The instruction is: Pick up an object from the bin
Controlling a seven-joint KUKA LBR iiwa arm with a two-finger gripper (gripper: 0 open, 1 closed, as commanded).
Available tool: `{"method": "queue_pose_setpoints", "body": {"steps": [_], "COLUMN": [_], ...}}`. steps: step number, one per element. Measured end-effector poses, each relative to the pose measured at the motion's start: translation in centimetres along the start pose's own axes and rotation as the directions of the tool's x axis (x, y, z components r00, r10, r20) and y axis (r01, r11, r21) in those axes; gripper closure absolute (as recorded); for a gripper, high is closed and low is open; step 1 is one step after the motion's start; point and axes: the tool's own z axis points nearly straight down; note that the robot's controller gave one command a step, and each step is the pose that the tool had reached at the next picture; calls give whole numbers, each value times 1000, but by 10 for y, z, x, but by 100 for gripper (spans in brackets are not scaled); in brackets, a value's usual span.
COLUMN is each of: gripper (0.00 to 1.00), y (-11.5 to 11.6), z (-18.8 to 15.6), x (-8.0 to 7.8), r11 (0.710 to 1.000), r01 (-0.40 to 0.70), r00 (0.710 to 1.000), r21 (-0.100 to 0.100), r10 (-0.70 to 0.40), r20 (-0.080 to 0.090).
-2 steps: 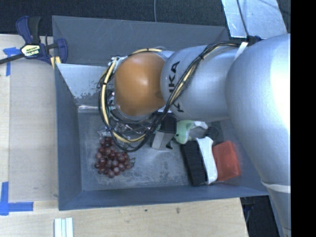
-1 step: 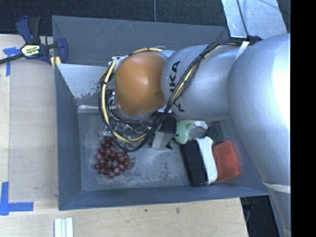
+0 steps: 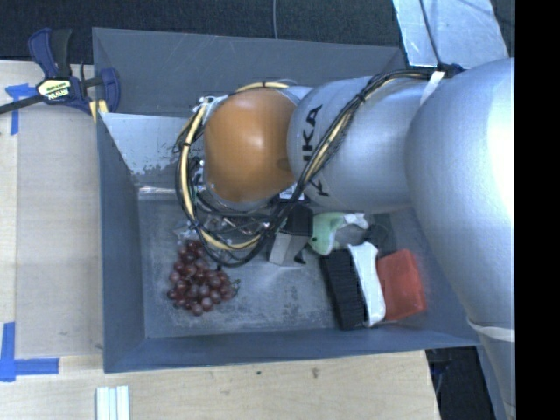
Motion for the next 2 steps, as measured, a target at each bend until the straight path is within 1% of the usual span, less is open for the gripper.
{"method": "queue_pose_setpoints", "body": {"steps": [2], "gripper": [100], "y": [0], "z": [-9], "x": [0], "r11": [1000], "r01": [-1], "r00": [1000], "r21": [0], "r10": [1], "r20": [1]}}
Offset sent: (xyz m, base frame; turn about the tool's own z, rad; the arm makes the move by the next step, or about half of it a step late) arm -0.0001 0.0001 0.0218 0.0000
